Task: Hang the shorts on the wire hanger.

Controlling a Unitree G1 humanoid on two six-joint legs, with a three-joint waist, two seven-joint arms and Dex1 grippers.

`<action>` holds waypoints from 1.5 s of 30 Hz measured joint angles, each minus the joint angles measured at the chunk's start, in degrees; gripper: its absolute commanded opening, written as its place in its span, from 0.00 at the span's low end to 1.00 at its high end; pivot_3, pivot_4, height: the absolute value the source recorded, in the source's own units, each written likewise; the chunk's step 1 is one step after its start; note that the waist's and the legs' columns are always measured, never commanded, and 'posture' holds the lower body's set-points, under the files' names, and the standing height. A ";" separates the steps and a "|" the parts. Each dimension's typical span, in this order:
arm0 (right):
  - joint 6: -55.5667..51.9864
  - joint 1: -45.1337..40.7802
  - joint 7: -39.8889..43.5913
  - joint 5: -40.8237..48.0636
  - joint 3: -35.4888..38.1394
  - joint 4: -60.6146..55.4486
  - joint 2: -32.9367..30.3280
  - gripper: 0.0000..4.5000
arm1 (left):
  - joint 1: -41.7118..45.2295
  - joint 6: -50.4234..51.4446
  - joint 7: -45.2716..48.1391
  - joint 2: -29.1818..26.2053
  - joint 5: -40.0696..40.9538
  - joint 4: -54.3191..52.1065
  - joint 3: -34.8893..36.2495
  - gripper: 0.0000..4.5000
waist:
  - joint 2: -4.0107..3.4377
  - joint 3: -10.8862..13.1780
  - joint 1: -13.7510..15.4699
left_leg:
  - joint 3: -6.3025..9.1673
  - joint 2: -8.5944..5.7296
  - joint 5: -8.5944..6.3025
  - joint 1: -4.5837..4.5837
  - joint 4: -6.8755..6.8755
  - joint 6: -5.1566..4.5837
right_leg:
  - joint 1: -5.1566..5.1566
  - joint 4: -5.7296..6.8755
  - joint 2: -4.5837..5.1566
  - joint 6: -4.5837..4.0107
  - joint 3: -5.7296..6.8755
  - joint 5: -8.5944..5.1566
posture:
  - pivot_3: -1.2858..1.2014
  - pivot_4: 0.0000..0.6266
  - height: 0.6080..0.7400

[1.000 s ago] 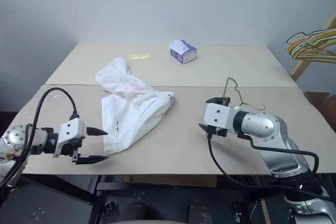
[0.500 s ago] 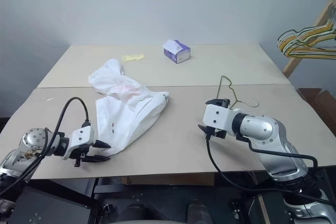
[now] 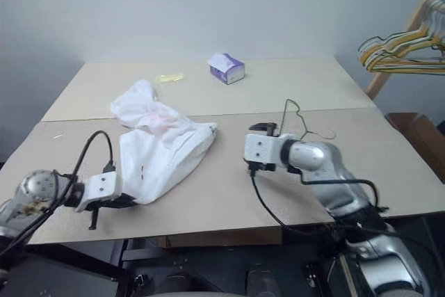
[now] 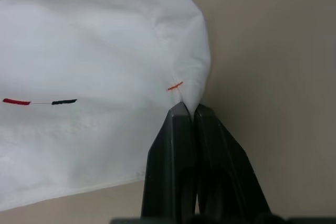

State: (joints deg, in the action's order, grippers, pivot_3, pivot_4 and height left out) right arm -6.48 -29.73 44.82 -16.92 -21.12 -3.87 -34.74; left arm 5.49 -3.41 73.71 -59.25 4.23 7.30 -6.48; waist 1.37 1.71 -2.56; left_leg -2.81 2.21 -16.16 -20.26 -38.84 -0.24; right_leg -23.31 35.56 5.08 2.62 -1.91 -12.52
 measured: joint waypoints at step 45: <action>14.11 -10.05 -5.99 -25.60 -8.83 20.18 3.82 0.01 | -0.73 5.90 -9.09 0.07 -6.03 -13.80 5.98 0.00 | 0.24 0.02 3.57 | -0.06 -0.04 0.04 -0.72 -0.11 0.07 | -0.87 0.49 0.00 -0.12 -0.03 -0.10 | 0.53 0.00 1.00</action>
State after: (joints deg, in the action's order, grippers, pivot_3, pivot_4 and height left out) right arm 7.62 -39.79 38.83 -42.52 -29.94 16.31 -30.92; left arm 4.76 2.49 64.62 -59.18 -1.80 -6.51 -0.49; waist 1.61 1.73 1.00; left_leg -2.87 2.18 -16.12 -20.99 -38.95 -0.18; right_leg -24.18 36.05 5.08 2.50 -1.94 -12.62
